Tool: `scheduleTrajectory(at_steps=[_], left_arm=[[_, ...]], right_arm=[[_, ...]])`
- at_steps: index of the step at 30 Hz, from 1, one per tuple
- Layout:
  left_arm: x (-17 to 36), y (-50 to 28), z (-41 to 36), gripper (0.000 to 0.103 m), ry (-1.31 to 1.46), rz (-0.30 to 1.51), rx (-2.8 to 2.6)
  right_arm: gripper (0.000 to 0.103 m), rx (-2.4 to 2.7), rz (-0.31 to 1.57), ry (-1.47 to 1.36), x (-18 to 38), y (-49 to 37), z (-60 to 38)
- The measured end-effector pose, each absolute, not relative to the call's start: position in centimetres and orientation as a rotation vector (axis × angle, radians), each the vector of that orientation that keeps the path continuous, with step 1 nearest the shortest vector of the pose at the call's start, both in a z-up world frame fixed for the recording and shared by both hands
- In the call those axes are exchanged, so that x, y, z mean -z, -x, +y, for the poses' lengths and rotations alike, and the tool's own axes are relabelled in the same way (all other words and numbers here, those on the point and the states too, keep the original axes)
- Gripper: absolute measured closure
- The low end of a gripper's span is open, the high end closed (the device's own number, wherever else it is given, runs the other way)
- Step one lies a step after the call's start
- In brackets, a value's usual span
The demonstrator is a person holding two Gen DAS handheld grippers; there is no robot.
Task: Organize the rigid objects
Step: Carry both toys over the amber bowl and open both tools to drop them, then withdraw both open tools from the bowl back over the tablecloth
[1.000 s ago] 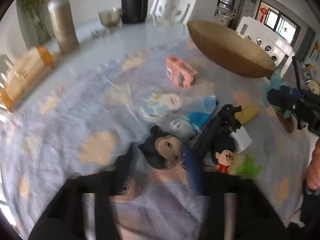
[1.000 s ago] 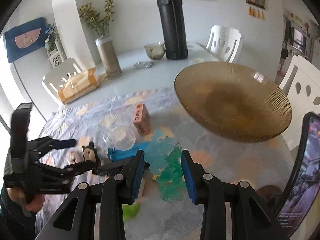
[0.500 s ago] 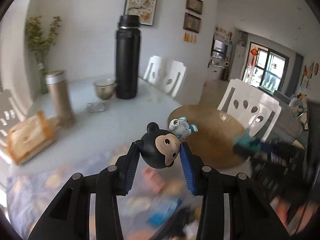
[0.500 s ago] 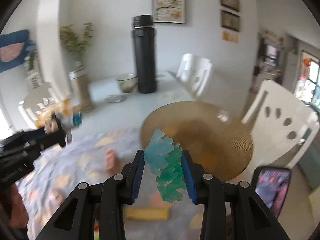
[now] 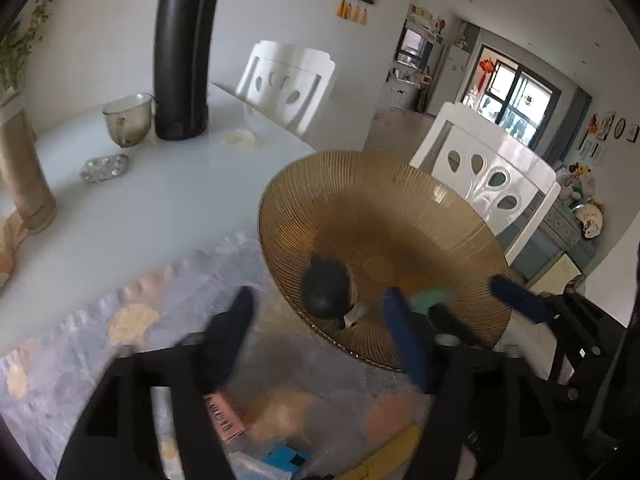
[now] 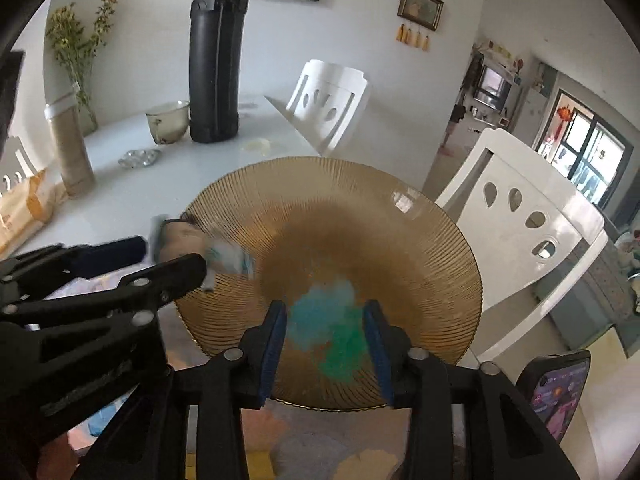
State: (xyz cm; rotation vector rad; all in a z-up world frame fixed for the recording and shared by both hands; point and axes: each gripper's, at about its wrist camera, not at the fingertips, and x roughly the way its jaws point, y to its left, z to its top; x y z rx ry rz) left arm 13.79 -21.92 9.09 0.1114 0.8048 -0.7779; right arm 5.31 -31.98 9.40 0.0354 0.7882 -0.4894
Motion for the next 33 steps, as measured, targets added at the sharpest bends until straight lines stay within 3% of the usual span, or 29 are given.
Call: scheduleTrajectory(at_steps=[1, 6, 8, 10, 22, 33], left_arm=[[-9.6, -13.3, -21.2, 0.026, -0.111, 0.781, 0.764], [-11.7, -12.4, -16.1, 0.025, -0.079, 0.749, 0.702], [-11.9, -11.5, -13.1, 0.025, -0.085, 0.743, 0.639], [-11.7, -10.7, -10.4, 0.025, -0.093, 0.742, 0.573], [-5.7, -7.1, 3.4, 0.025, 0.064, 0.834, 0.325], [-4.5, -7.4, 4.0, 0.025, 0.080, 0.844, 0.355]], right_arm=[[0.034, 0.492, 0.774, -0.031, -9.6, -5.1, -31.9], [0.031, 0.476, 0.731, -0.038, -11.3, -4.7, -31.4], [0.013, 0.470, 0.717, -0.047, -12.1, -5.3, -31.0], [0.004, 0.491, 0.702, -0.018, -12.5, -6.4, -30.2], [0.004, 0.649, 0.819, 0.121, -8.1, -18.7, -30.0], [0.007, 0.526, 0.808, 0.131, -7.6, -17.0, -27.9]])
